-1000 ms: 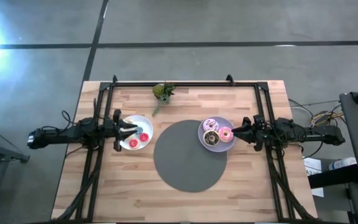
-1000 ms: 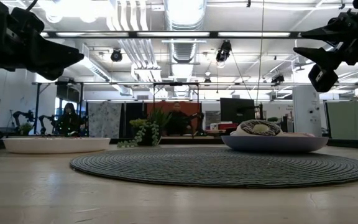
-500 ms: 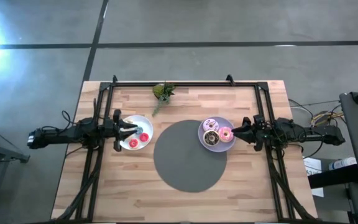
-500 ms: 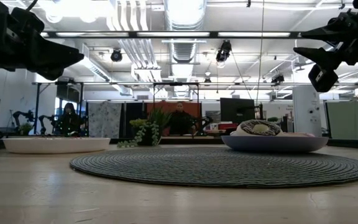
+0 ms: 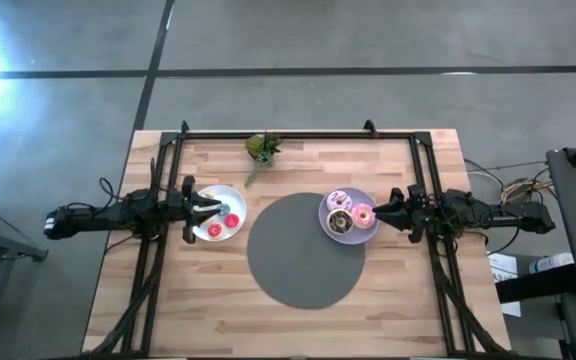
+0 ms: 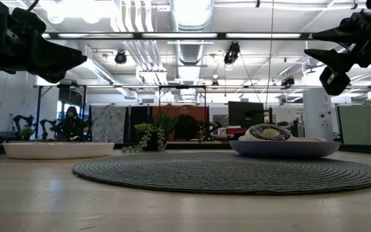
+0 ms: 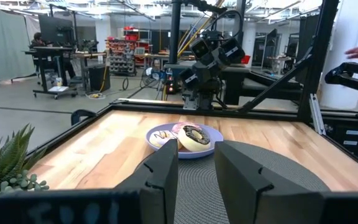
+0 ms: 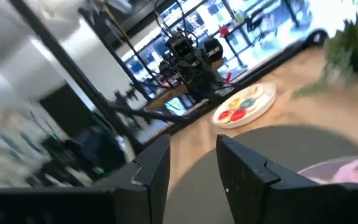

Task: Pick & Place donuts
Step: Return to Home Position

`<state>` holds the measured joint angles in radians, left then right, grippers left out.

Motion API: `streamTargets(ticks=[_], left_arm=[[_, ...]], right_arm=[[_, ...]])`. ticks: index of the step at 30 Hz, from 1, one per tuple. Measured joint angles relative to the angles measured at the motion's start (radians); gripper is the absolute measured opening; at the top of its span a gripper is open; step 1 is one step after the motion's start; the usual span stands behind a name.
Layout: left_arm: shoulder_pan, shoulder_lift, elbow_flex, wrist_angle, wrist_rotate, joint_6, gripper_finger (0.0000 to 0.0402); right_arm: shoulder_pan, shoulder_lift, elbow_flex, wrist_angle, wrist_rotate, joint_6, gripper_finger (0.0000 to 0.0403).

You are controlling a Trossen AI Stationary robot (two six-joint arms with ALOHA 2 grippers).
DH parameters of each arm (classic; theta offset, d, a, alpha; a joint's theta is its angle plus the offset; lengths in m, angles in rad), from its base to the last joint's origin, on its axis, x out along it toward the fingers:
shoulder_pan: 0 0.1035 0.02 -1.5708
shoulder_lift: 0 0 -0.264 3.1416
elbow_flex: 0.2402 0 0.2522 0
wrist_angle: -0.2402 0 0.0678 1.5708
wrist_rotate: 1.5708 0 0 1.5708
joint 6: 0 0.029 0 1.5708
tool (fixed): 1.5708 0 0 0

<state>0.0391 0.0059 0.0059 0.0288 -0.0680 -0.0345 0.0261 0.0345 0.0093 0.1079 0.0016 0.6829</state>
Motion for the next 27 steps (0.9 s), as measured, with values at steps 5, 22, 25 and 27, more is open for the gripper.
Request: streamTargets(ticks=[5, 22, 25, 27], left_arm=[[0.0, 0.0, 0.0, 0.0, 0.0, 0.0, 0.008], [0.0, 0.006, 0.0, 0.0, 0.0, 0.0, 0.008], [0.0, 0.008, 0.0, 0.0, 0.0, 0.0, 0.008], [0.0, 0.008, 0.0, 0.0, 0.0, 0.0, 0.008]], right_arm=[[0.001, 0.007, 0.0, -0.025, 0.001, -0.335, 0.0123], [-0.021, -0.035, 0.0, -0.102, -0.008, -0.819, 0.0123], [-0.021, -0.035, 0.0, -0.102, -0.009, -0.818, 0.0123], [-0.02, -0.035, 0.0, -0.102, -0.009, -0.81, 0.0123]])
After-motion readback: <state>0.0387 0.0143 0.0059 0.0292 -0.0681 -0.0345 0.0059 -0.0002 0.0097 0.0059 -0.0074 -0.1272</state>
